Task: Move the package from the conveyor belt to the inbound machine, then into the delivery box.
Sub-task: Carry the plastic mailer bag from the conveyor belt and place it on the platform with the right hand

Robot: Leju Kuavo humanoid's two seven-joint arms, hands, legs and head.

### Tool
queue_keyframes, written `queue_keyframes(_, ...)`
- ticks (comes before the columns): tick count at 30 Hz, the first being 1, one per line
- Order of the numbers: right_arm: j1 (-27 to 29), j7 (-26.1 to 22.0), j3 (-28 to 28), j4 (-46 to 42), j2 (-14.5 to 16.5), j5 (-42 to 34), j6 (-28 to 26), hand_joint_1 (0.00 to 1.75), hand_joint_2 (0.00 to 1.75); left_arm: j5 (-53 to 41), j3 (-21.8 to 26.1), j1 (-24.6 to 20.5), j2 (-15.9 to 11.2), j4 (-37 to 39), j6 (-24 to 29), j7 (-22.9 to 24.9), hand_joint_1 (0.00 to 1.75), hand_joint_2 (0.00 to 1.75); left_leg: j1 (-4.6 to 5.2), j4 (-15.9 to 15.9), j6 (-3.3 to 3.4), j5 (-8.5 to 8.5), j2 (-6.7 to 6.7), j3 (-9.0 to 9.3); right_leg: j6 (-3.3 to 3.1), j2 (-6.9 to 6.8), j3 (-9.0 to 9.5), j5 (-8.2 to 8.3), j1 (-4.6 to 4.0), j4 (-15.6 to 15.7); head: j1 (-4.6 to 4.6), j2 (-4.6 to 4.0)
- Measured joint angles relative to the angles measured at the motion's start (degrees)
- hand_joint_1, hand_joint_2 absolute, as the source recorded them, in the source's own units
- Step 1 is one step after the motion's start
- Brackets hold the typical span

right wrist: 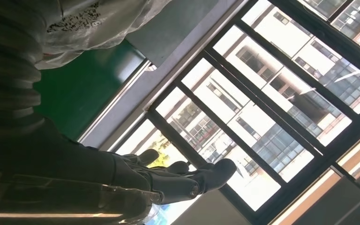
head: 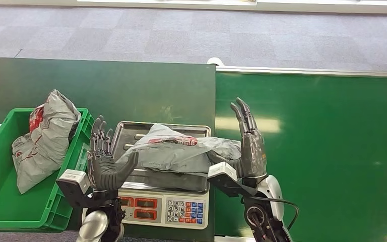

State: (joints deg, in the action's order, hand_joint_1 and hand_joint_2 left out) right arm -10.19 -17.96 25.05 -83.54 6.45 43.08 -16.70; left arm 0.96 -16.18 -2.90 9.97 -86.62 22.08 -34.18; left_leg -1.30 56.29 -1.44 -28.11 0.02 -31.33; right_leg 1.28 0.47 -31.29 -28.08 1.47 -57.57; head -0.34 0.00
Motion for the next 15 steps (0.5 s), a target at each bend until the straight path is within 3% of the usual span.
queue_keyframes(4,1.3,-0.2,-0.9,-1.7,-0.2,-0.6,-1.0,0.00,1.75,0.0,-0.1,0.1,0.0,0.0,-0.8,0.1,0.00,1.75,0.00,0.0,0.00,0.01,0.00,0.03,0.00,-0.03,0.02,0.00,0.00,0.0,0.01,0.00)
queue_keyframes(8,6.5,-2.3,-3.6,-7.1,-0.4,-3.3,-5.1,0.00,1.75,-0.2,-1.0,0.5,0.0,0.3,-2.9,-0.2,0.00,1.75,0.01,0.0,0.00,0.00,-0.09,-0.04,0.01,-0.15,0.00,-0.01,0.01,0.0,0.01,0.00)
queue_keyframes(11,11.9,-6.9,-7.1,-12.5,-0.7,-11.3,-7.3,0.00,1.75,0.7,-1.7,0.3,0.0,0.7,-5.2,-0.5,0.00,1.75,0.02,0.0,0.00,-0.03,-0.07,-0.09,0.02,-0.14,-0.07,-0.02,0.02,0.0,0.01,0.00)
queue_keyframes(15,17.3,-12.6,-12.8,-17.1,-1.0,-23.7,-5.9,0.00,1.75,0.9,-2.4,-1.2,-0.3,0.8,-7.1,-0.6,0.00,1.75,0.02,0.0,0.01,-0.04,-0.06,-0.12,0.01,-0.13,-0.09,-0.01,0.02,0.0,0.01,0.00)
